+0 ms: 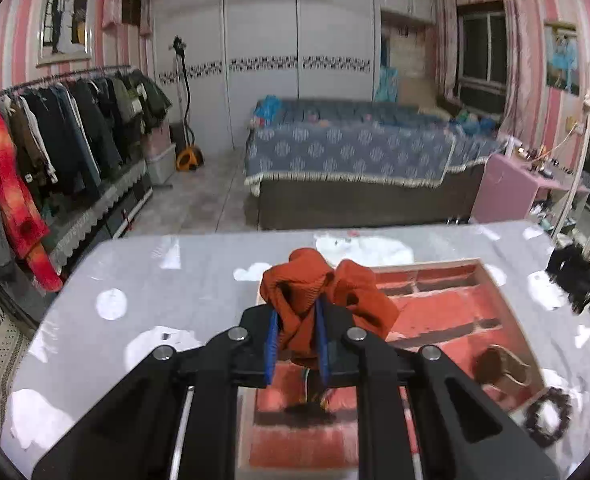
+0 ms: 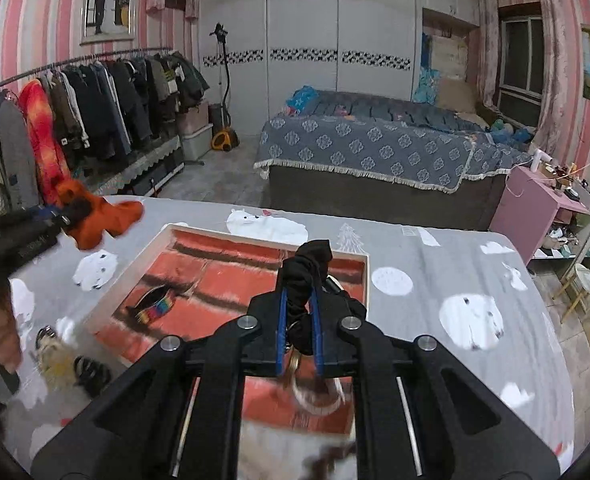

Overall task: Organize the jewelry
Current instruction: 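Carry the scrunchie and hair tie over the tray with both tools, then open both tools to release the scrunchie and hair tie into the tray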

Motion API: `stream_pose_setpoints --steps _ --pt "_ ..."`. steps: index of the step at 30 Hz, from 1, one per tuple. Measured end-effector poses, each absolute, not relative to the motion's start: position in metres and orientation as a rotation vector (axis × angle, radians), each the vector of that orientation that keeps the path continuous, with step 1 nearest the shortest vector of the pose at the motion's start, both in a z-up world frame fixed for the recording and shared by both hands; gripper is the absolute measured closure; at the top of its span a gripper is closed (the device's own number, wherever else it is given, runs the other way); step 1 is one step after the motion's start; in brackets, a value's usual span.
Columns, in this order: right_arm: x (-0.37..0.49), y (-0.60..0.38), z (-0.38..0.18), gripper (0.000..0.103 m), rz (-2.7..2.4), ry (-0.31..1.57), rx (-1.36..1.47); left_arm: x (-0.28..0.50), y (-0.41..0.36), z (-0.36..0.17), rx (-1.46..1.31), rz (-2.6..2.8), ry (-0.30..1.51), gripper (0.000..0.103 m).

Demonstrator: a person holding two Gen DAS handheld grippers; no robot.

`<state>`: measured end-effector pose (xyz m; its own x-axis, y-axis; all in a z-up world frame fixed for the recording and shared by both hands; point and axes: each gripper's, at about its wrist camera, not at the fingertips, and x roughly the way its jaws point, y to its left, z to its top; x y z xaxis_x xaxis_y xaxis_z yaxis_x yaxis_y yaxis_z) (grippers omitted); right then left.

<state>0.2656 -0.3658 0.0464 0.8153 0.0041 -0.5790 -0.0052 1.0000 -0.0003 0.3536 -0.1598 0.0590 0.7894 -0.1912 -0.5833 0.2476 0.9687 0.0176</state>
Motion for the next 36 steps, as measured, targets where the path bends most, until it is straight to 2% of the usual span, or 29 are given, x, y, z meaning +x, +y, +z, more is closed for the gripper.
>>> stream_pose_setpoints --steps 10,17,18,20,21,22,23,24,27,32,36 --pt "0.378 -0.372 -0.024 0.092 -0.014 0.823 -0.022 0.427 -0.192 -0.014 0.15 -0.207 0.8 0.086" --pt "0.403 -0.374 -0.056 0.091 -0.033 0.949 -0.013 0.445 -0.2 -0.036 0.169 -0.213 0.921 0.085" --pt "0.405 -0.375 -0.059 0.091 -0.032 0.962 -0.011 0.446 -0.2 -0.039 0.173 -0.212 0.935 0.083" --pt "0.406 -0.375 -0.065 0.087 -0.031 0.98 -0.012 0.445 -0.201 -0.043 0.182 -0.216 0.956 0.073" --pt "0.406 -0.375 -0.065 0.084 -0.034 0.98 -0.015 0.445 -0.201 -0.044 0.18 -0.214 0.961 0.064" --pt "0.405 -0.374 -0.065 0.072 -0.035 0.975 -0.02 0.444 -0.199 -0.042 0.176 -0.201 0.951 0.051" --pt "0.403 -0.372 -0.061 0.059 -0.027 0.962 -0.021 0.442 -0.198 -0.039 0.172 -0.194 0.939 0.049" --pt "0.402 -0.37 -0.059 0.056 -0.025 0.953 -0.021 0.44 -0.196 -0.036 0.166 -0.195 0.933 0.049" --pt "0.392 -0.371 -0.041 0.055 -0.016 0.916 -0.008 0.433 -0.189 -0.023 0.164 -0.195 0.908 0.049" --pt "0.355 -0.374 0.02 0.055 -0.008 0.787 -0.006 0.412 -0.174 0.022 0.136 -0.197 0.818 0.049" --pt "0.315 -0.373 0.064 0.055 -0.009 0.692 -0.016 0.371 -0.16 0.061 0.111 -0.211 0.733 0.047"
